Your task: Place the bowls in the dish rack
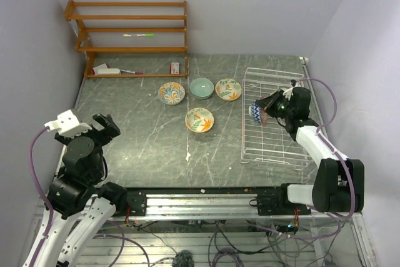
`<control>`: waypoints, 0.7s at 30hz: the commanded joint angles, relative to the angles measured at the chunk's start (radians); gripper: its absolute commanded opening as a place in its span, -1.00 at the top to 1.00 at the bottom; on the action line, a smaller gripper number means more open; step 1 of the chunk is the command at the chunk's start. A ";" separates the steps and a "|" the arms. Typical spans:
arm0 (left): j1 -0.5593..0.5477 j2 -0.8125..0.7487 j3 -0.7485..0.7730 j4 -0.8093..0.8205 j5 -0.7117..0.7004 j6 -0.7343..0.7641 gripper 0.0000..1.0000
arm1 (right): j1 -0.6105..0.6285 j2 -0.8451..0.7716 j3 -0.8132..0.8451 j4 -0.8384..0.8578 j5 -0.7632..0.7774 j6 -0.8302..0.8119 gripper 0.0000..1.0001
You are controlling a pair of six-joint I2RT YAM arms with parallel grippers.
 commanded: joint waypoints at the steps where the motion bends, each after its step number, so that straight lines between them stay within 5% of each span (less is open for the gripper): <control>1: 0.007 0.007 0.004 0.029 -0.015 0.005 -0.96 | -0.039 -0.036 -0.008 0.222 -0.217 0.102 1.00; 14: 0.007 0.000 0.002 0.022 -0.019 0.000 -0.96 | -0.177 0.122 -0.207 0.590 -0.452 0.392 1.00; 21: 0.007 0.003 0.003 0.026 -0.021 0.001 -0.96 | -0.230 0.101 -0.173 0.355 -0.423 0.286 1.00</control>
